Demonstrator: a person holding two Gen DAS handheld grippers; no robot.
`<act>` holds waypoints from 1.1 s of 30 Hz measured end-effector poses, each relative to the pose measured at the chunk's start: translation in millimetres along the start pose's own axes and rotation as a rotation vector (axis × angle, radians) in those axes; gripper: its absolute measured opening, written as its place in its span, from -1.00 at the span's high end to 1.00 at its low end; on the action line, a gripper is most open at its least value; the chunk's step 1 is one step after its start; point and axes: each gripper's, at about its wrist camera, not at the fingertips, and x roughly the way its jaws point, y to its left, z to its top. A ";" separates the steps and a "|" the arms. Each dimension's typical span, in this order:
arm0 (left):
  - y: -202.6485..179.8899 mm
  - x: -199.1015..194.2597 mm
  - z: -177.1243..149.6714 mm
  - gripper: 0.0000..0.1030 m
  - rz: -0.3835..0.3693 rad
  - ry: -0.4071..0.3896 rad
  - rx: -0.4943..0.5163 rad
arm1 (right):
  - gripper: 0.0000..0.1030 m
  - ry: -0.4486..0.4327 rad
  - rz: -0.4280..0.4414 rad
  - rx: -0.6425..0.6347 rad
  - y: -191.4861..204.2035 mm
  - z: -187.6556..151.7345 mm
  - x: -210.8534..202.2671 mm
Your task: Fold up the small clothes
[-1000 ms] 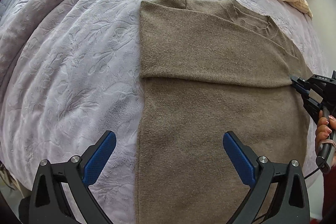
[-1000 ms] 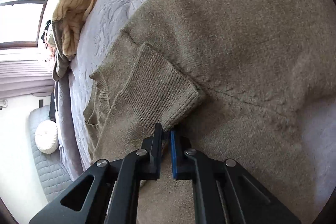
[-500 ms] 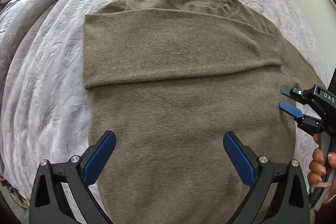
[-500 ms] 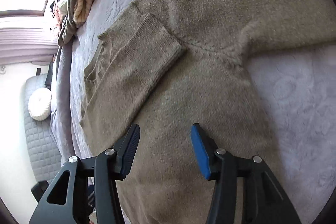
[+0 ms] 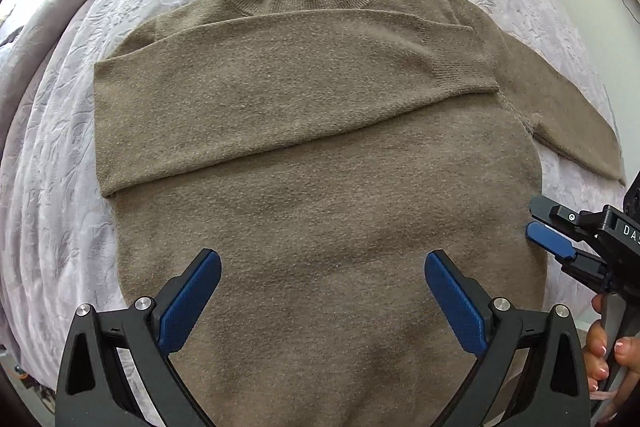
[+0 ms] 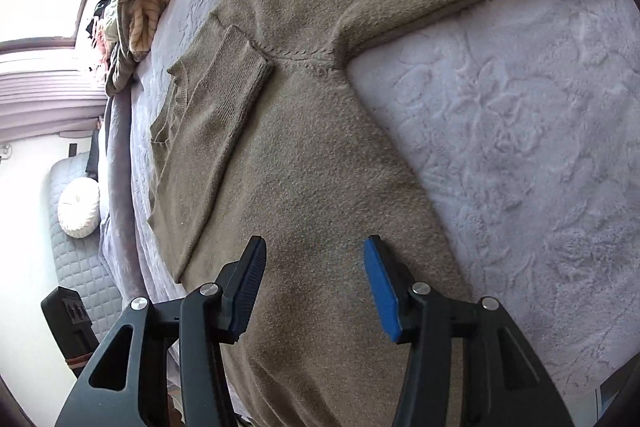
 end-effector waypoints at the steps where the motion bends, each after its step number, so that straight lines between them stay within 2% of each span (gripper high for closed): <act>1: -4.2 2.0 1.7 -0.98 0.000 0.005 0.005 | -0.06 -0.006 0.001 0.004 -3.7 2.2 -3.1; 9: -47.8 21.3 21.3 -0.98 -0.011 0.024 0.057 | -0.06 -0.101 0.018 0.062 -37.8 27.2 -37.2; 12: -65.7 28.0 28.4 -0.98 -0.016 0.029 0.081 | -0.06 -0.166 0.025 0.119 -62.4 42.8 -59.4; 19: -103.0 37.9 43.8 -0.98 -0.022 0.027 0.120 | -0.09 -0.381 0.036 0.285 -132.4 81.4 -121.0; 25: -126.6 47.8 51.8 -0.98 -0.020 0.032 0.132 | -0.09 -0.529 0.136 0.445 -182.8 107.7 -154.2; 28: -134.1 51.3 54.8 -0.98 -0.017 0.038 0.132 | -0.09 -0.544 0.213 0.501 -193.4 118.0 -155.3; 29: -135.5 52.0 56.0 -0.98 -0.018 0.037 0.130 | -0.03 -0.539 0.252 0.522 -196.8 120.9 -153.9; 30: -132.9 49.2 54.6 -0.98 -0.019 0.035 0.128 | 0.11 -0.533 0.293 0.541 -199.1 123.1 -152.2; 31: -132.3 48.5 54.6 -0.98 -0.020 0.034 0.123 | 0.56 -0.524 0.339 0.554 -199.3 124.9 -148.9; 32: -130.5 48.9 53.5 -0.98 -0.021 0.032 0.118 | 0.81 -0.518 0.383 0.564 -199.9 126.1 -146.3; 33: -129.8 48.7 54.5 -0.98 -0.023 0.030 0.111 | 0.84 -0.518 0.409 0.566 -199.7 125.5 -145.8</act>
